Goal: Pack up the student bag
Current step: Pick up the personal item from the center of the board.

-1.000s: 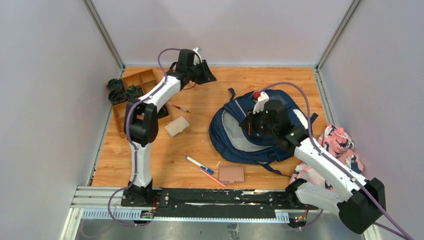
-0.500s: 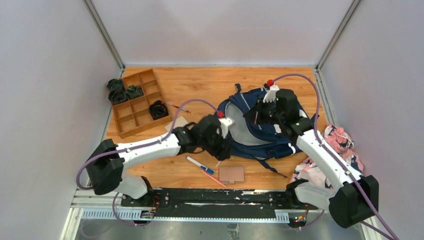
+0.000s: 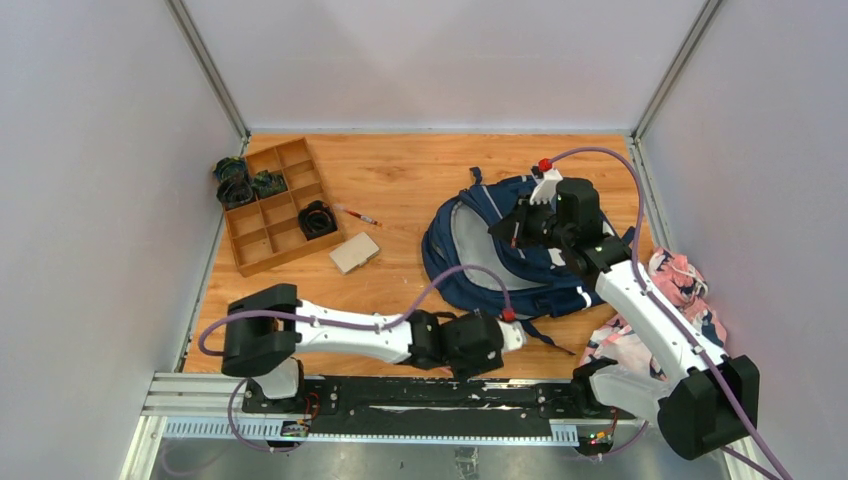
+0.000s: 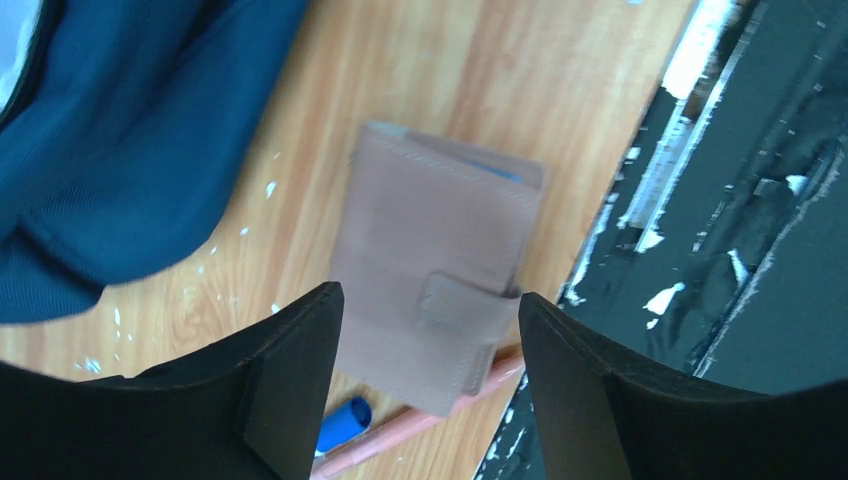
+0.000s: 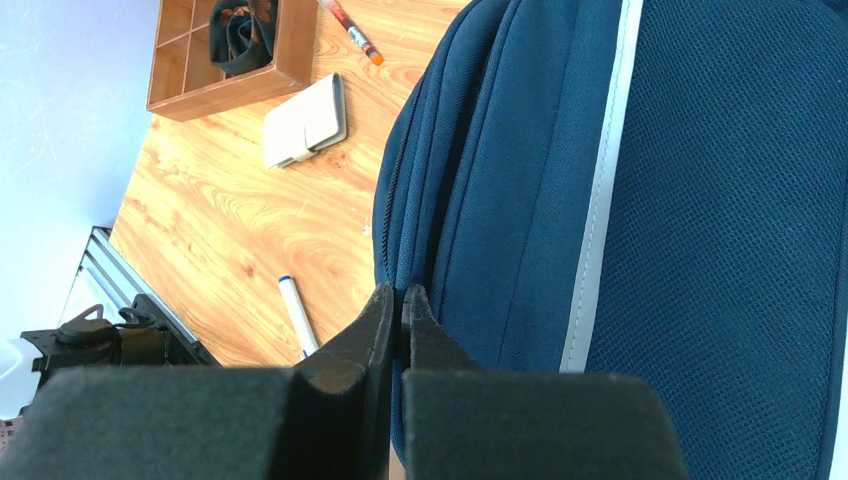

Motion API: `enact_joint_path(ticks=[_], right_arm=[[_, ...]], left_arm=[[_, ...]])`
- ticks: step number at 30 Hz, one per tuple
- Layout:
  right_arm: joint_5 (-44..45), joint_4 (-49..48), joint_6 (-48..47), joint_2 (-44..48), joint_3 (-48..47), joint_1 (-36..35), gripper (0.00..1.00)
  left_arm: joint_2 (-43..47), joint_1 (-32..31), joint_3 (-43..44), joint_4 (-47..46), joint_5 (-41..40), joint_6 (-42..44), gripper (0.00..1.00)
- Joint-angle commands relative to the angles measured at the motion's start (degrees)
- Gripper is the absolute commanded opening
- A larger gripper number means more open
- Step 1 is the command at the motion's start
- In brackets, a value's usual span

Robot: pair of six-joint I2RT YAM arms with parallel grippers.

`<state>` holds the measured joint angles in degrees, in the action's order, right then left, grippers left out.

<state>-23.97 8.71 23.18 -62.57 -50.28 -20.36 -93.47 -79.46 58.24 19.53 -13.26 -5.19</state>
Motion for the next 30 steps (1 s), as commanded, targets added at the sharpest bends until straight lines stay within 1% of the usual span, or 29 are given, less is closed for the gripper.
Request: enact_joint_path(ticks=[1,6,10,12,15,18,22,26,28,30], right_arm=[[0.48,-0.70,-0.43,1.44,0.59,1.55,0.00],[0.15,-0.59,-0.63,1.70,0.84,1.82,0.00],[0.41,-0.61,-0.70,1.77,1.37,2.22,0.00],[0.14,-0.58,-0.68,1.59,1.50,2.33,0.00],[0.04,-0.65,-0.78,1.57,1.68,2.51,0.00],[0.08,-0.88,-0.62,1.50,1.68,2.63,0.00],[0.05,-1.15,-0.42,1.48,1.59,2.69,0.00],[-0.10,-0.90,-0.47,1.86,1.63,2.95,0.00],[-0.03,-0.81,-0.58,2.21,1.72,3.04,0.00],[0.08,-0.71,-0.57,2.48,1.84,3.17,0.00]], left_arm=[[-3.37,-2.89,2.40,-0.60,-11.13,7.47,0.71],[-5.31,-3.33,1.68,-2.46,-8.05,7.55,0.74],[-7.92,-3.33,2.13,-2.03,-8.65,7.70,0.75],[-9.16,-3.38,3.23,-0.48,-9.47,6.34,0.77],[-7.96,-3.42,2.53,-1.38,-9.75,6.14,0.81],[-6.65,-3.42,1.14,-3.90,-9.36,6.93,0.81],[-9.92,-3.33,1.69,-3.19,-10.62,6.94,0.77],[-13.71,-3.35,1.80,-1.42,-11.94,4.44,0.75],[-14.14,-3.33,-0.18,-3.54,-12.16,4.14,0.71],[-14.49,-3.05,-0.84,-4.59,-12.56,3.80,0.62]])
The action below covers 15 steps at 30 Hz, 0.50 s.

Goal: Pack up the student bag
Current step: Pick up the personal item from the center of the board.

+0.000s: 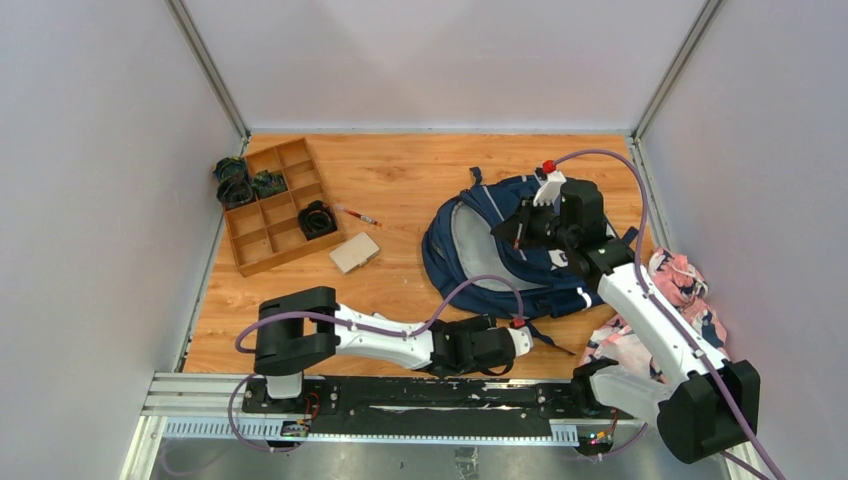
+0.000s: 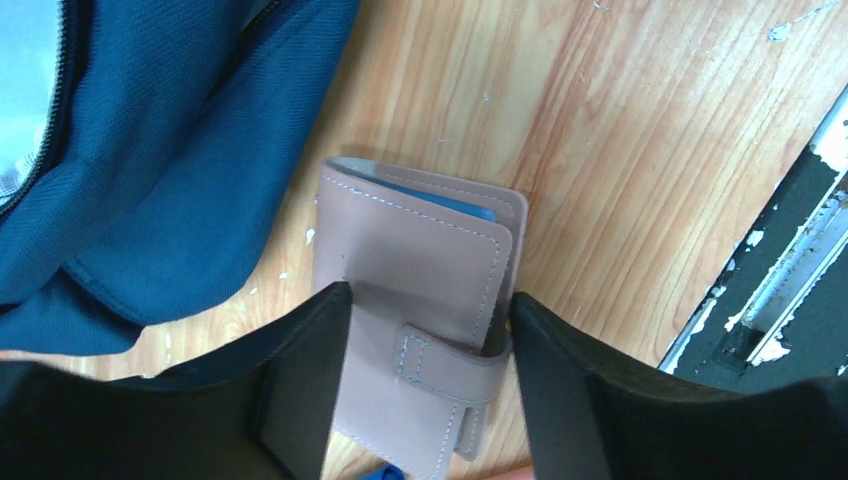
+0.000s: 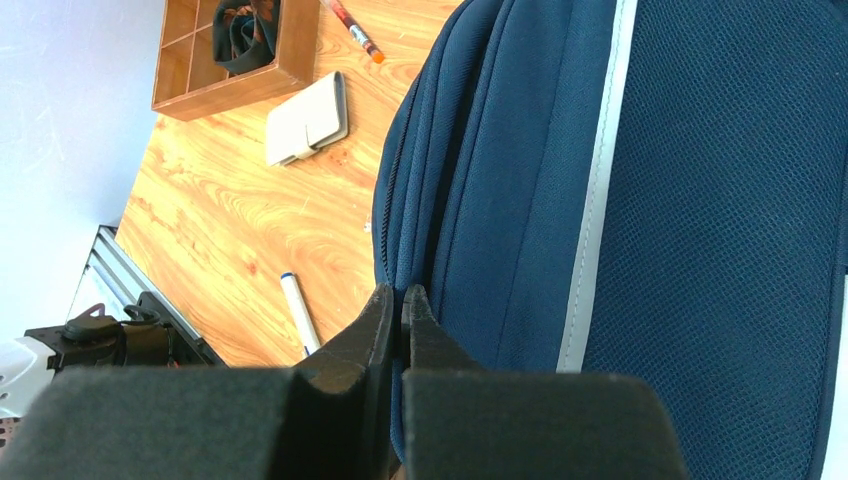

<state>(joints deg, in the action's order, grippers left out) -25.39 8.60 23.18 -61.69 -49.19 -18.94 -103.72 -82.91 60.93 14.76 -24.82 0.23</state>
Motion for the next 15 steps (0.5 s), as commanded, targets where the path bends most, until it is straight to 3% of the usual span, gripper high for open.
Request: enact_joint_path(ticks=[1,6,10,15], right_arm=[[1.48,-0.56,-0.57,1.65,0.73,1.79,0.00],[1.78,0.09,-0.63,2.22,0.67,2.01,0.00],[2.08,0.23,-0.59,2.62,1.01,2.23,0.00],[2.44,0.20,-0.30,3.15,1.70,2.66,0.00]], left_arm=[[-4.35,0.58,-3.28,0.63,-1.13,-1.92,0.54],[-2.60,1.19,-0.73,5.30,-5.60,-3.44,0.03],[2.62,2.07,0.31,9.02,-6.49,-3.24,0.00],[14.63,4.54,-1.99,10.16,-1.73,-4.17,0.00]])
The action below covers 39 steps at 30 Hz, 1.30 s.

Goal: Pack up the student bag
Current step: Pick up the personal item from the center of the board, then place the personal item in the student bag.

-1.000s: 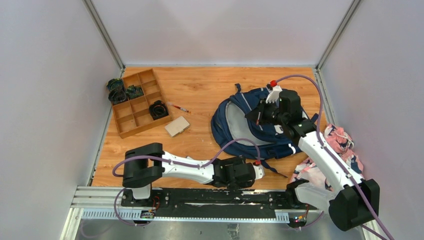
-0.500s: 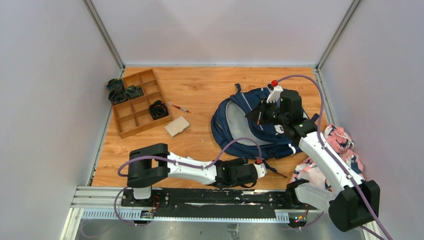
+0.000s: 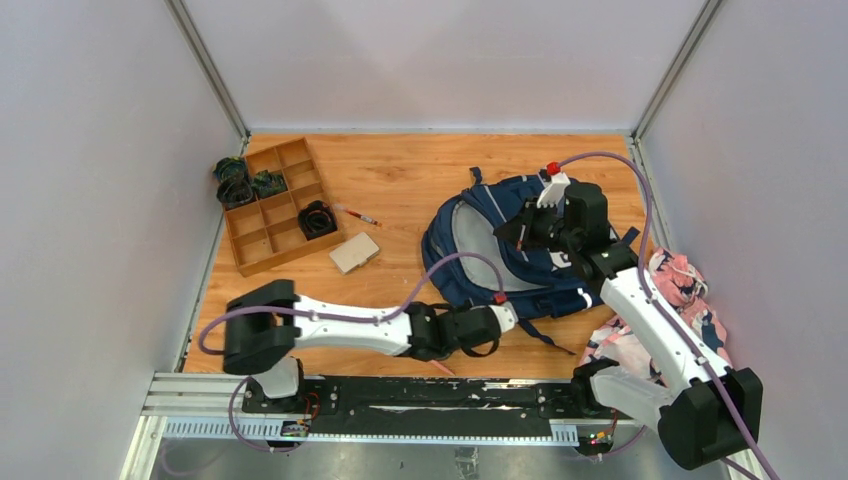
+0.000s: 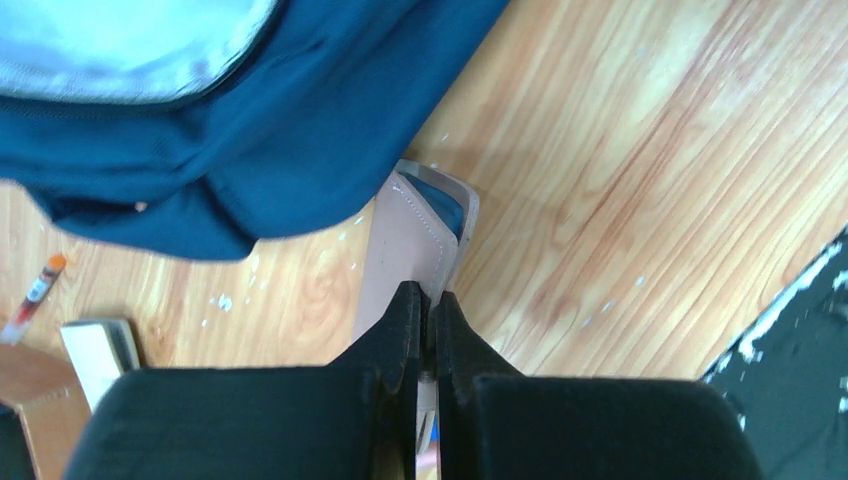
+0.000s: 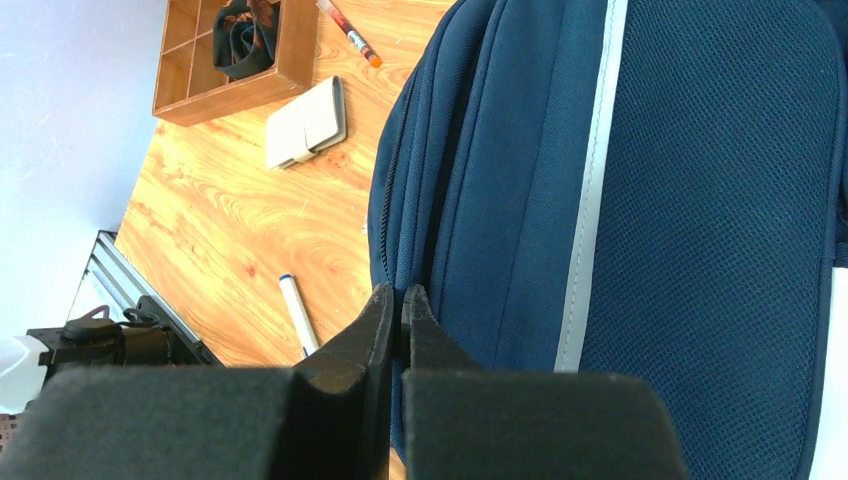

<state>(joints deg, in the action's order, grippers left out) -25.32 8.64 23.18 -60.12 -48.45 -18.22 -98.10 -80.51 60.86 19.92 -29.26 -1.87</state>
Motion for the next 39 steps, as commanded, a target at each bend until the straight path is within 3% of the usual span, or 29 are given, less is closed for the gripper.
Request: enact_joint_path(ticks=[1,6,12,15,18,20,23,24,26,31,39], right_arm=[[2.32,0.12,-0.36,1.52,1.05,2.07,0.00],[1.73,-0.48,-0.14,1.15,1.13,2.53,0.00],[1.35,-1.10,0.30,1.15,1.43,2.84,0.00],[1.03,-1.17,0.42,1.57,1.27,3.01,0.00],[0.61,-1.17,0.58,1.87,1.08,3.01,0.00],[0.39,-1.20,0.68,1.85,1.01,3.01,0.00],[-0.17,-1.22,0.95,1.98,0.81,3.02,0.00],[-0.52,-1.27,0.98,1.98,0.63,3.01,0.00],[-1.18,-1.43,1.28,1.98,0.42,3.01,0.00],[-3.66,-1.77,2.12,1.39,-0.15,3.10,0.00],[-5.36,-3.21,3.74,2.14,-1.10,3.19,0.00]], left_arm=[[11.77,2.45,-2.44,4.91,3.75,-1.94,0.00],[23.92,5.91,-4.70,4.98,7.33,-2.92,0.00],[33.79,17.92,-7.56,2.53,18.88,-10.02,0.00],[36.34,26.53,-7.95,0.12,27.27,-19.36,0.00],[36.78,35.51,-9.59,-7.82,41.97,-31.14,0.00],[36.87,37.84,-11.00,-13.90,44.37,-38.10,0.00],[33.65,42.56,-14.32,-25.99,49.64,-50.97,0.00],[32.10,43.46,-15.76,-34.86,53.13,-55.49,0.00],[28.53,43.83,-17.25,-44.18,55.18,-62.79,0.00],[17.94,43.86,-17.14,-63.21,56.66,-74.71,0.00],[-6.09,43.29,-14.78,-92.21,58.54,-92.02,0.00]])
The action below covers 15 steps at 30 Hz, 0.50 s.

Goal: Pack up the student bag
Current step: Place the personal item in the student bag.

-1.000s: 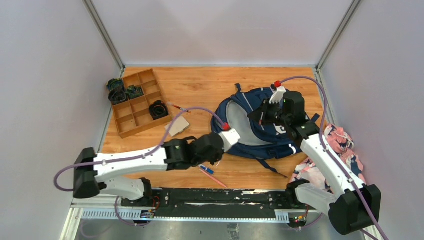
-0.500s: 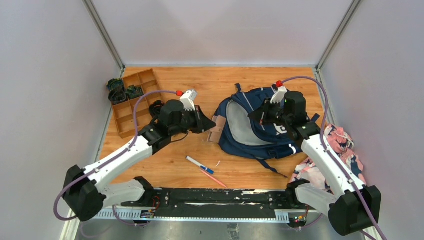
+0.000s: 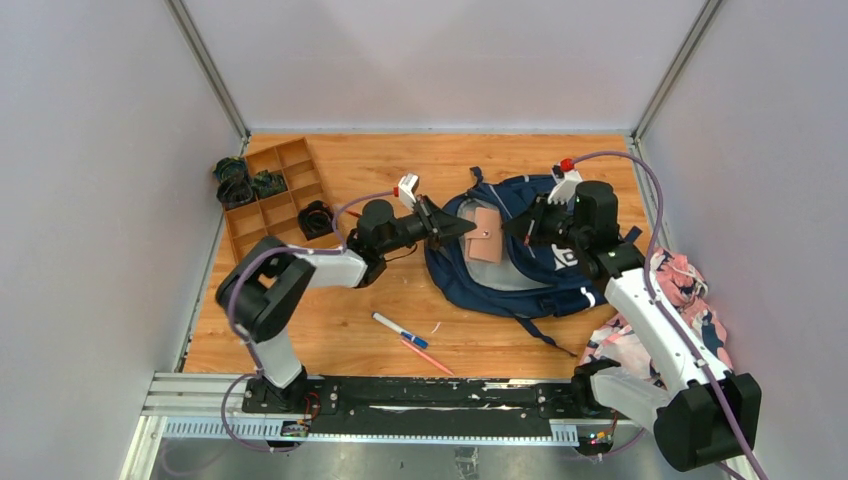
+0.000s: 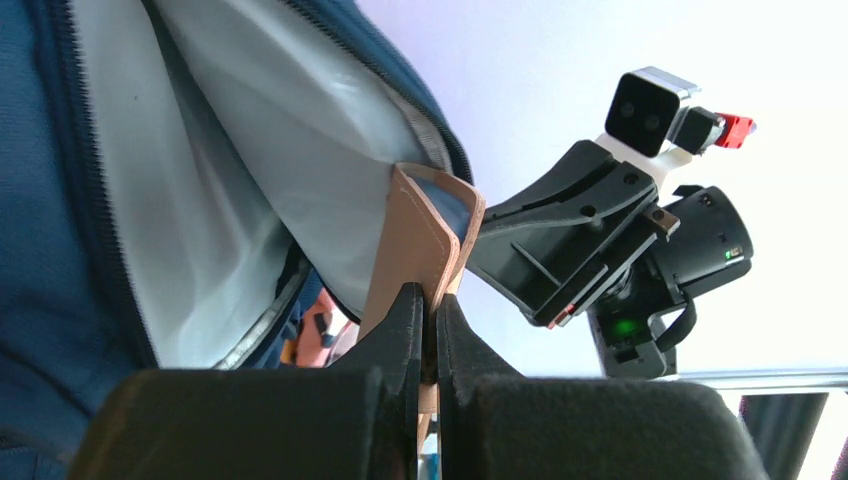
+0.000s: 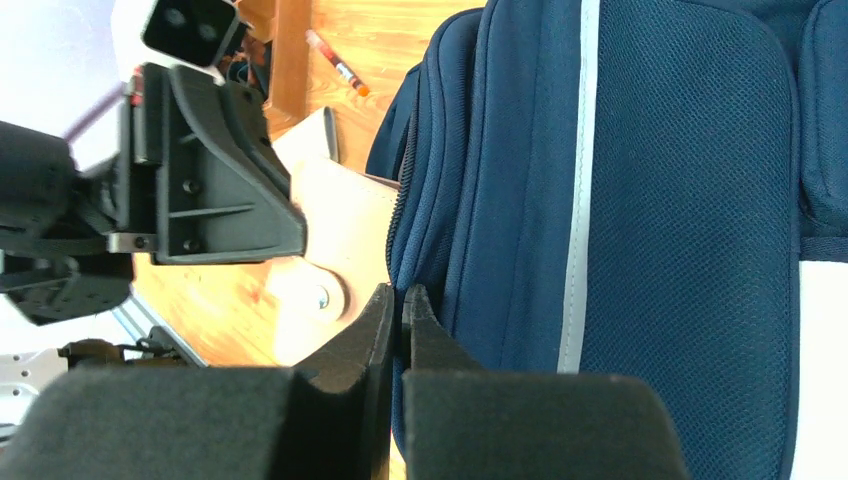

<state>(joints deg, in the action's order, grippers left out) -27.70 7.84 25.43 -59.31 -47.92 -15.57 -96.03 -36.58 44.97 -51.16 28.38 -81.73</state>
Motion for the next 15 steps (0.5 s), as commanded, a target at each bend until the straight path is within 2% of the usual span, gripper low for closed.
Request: enact_joint_path(ticks=[1,15], right_arm=[[-3.27,-2.46,1.59,1.43,-2.03,0.54,0.00],[-2.49,-2.70,2.81,2.57,-5.10,1.16,0.00]], left_arm=[[-9.58,-0.94,1.04,-23.24,0.50,-12.78,0.00],[-5.01,-1.84,-4.79,-10.08,-10.20,-6.20,0.00]])
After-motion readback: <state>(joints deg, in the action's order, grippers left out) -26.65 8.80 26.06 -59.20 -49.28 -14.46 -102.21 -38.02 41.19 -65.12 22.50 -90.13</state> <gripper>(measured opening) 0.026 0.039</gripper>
